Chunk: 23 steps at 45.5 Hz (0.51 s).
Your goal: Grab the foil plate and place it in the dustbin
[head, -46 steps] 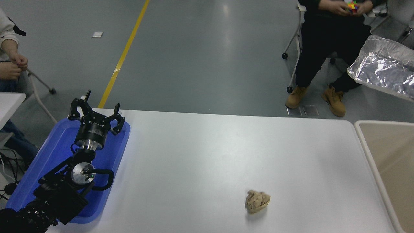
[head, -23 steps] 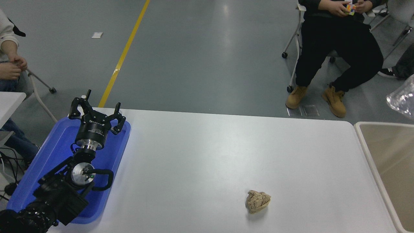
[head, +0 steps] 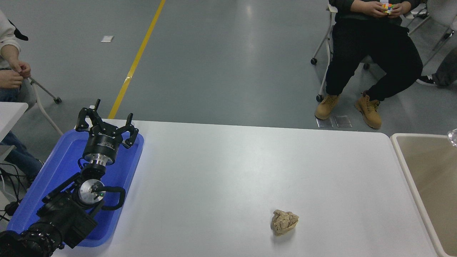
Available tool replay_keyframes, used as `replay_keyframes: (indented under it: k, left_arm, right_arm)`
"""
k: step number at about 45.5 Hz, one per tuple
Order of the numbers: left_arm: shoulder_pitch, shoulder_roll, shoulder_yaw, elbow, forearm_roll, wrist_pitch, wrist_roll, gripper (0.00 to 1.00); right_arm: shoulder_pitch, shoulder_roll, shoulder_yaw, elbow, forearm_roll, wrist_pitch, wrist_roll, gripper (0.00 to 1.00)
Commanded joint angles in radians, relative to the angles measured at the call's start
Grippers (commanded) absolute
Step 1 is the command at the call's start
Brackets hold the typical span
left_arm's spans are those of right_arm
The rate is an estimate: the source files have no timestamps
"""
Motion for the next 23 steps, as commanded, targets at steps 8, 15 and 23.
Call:
replay_keyframes:
  k: [8, 15, 23]
  left_arm:
    - [0.0, 0.0, 0.0, 0.0, 0.001, 0.0, 0.0, 1.0]
    - [0.0, 0.0, 0.0, 0.0, -0.001, 0.0, 0.0, 1.0]
    - [0.0, 0.0, 0.0, 0.0, 0.001, 0.0, 0.0, 1.0]
  right_arm:
    - [-0.162, 0.115, 0.134, -0.069, 0.001, -0.064, 0.0, 0.0]
    - [-0.173, 0.135, 0.14, -0.075, 0.001, -0.068, 0.0, 0.0]
    - [-0.172, 0.135, 0.14, -0.077, 0.001, -0.068, -0.002, 0.0]
